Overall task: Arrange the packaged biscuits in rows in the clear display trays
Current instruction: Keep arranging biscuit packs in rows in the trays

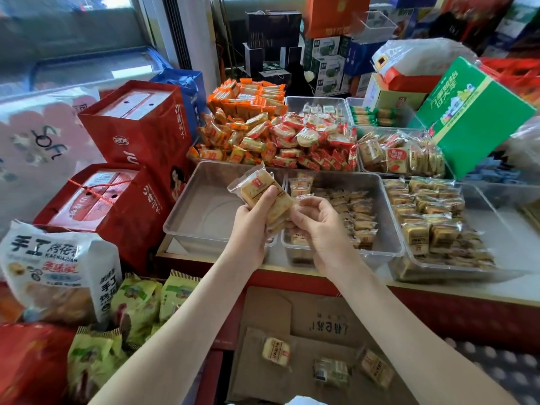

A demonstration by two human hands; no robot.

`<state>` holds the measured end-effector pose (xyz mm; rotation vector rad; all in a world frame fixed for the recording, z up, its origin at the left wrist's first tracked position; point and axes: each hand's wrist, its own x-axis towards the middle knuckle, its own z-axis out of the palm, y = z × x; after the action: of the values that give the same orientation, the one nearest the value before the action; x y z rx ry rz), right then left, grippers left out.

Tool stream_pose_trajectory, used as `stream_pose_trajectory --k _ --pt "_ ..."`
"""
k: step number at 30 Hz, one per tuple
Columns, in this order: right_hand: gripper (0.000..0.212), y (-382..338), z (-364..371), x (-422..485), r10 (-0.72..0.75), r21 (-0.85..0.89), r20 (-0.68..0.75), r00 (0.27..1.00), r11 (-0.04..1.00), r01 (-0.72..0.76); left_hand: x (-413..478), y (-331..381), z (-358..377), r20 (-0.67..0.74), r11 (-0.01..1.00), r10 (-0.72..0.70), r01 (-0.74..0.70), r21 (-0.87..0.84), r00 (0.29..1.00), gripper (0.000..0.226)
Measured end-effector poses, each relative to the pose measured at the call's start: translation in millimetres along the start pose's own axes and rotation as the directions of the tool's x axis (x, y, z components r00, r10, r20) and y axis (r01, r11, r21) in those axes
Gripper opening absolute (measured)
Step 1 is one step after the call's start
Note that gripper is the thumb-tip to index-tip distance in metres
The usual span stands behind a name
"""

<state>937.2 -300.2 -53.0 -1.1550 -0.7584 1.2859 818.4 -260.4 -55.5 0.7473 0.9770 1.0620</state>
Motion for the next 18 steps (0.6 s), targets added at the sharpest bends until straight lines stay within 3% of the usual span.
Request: stream_pose_trajectory --k 4,7,9,13,16,18 --pt "0.021 0.6 -9.8 -1.1 0.013 -0.09 0.054 0.998 0.996 -0.008 1.7 0.7 0.8 -0.027 0.999 0.017 -0.016 0.032 0.999 0.03" --pt "0.024 -8.1 -14.6 -2.1 -0.09 -0.405 -0.017 0.996 0.911 0.075 5.3 -0.8 -0.8 -0.126 0.978 0.08 -0.054 0.199 0.989 0.046" --pt "0.03 -17.6 -15.9 -1.8 -0.156 -0.465 0.004 0.988 0.874 0.14 3.4 1.2 -1.7 -0.155 0.931 0.147 -0.084 0.354 0.977 0.055" --pt "0.053 -17.2 -2.0 2.2 0.004 -0.465 0.168 0.986 0.882 0.075 -7.2 -2.3 6.6 0.002 0.761 0.207 -0.162 0.629 0.978 0.057" --pt "0.045 -8.2 0.6 6.5 -0.043 -0.412 -0.003 0.999 0.911 0.038 -10.4 -3.4 6.2 0.212 0.732 0.105 -0.22 0.645 0.972 0.063" --pt "0.037 -8.2 -8.5 8.5 0.029 -0.274 -0.064 0.998 0.961 -0.045 -12.0 0.8 -1.2 0.32 0.767 0.012 -0.215 0.605 0.947 0.065"
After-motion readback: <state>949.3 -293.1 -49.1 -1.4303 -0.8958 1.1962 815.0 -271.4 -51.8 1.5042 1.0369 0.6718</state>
